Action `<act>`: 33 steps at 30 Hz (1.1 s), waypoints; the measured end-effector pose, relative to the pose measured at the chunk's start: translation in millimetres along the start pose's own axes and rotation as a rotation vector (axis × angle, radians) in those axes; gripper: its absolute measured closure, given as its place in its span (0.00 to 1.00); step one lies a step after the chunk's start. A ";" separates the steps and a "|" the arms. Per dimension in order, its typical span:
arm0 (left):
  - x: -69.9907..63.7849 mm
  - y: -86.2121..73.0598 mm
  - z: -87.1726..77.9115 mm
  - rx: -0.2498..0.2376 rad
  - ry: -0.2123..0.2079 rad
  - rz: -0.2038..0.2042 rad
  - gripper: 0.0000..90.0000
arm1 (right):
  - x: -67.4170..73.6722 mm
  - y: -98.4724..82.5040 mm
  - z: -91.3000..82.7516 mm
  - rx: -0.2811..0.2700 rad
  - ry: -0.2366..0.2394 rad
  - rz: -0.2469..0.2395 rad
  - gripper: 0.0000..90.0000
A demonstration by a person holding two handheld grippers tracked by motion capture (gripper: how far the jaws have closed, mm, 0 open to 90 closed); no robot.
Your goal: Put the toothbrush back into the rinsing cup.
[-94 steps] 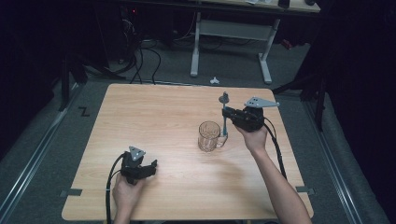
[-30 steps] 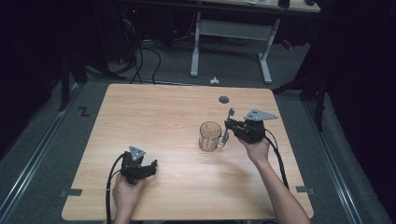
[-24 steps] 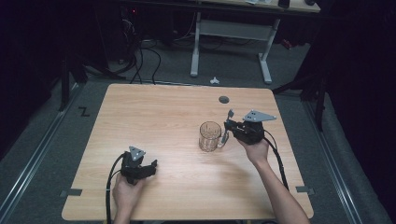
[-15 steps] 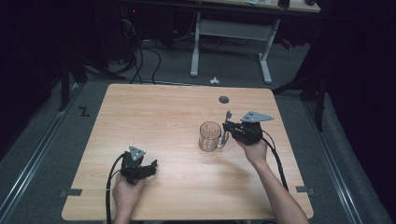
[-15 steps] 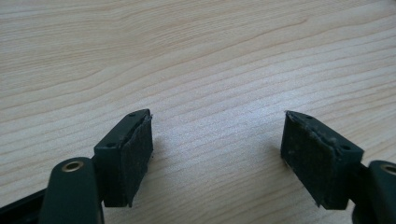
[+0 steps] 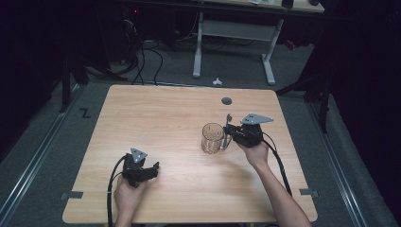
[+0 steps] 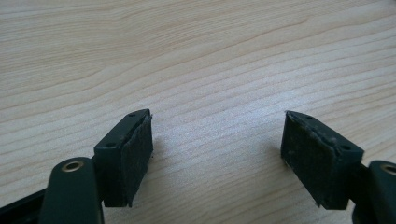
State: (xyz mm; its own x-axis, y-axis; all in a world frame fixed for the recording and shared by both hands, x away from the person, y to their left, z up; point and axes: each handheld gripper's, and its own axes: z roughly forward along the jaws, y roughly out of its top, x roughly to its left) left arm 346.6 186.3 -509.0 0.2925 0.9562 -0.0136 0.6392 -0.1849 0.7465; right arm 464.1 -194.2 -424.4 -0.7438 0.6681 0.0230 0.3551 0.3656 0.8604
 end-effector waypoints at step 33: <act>0.0 0.0 0.0 0.000 0.000 0.000 0.28 | 0.1 1.4 -7.9 0.003 0.008 0.023 0.66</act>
State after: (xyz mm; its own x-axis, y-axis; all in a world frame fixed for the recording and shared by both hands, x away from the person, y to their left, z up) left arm 346.6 186.3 -509.0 0.2923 0.9562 -0.0135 0.6392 -0.1849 0.7465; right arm 460.1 -198.8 -419.1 -0.7398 0.6712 0.0472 0.3740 0.3519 0.8581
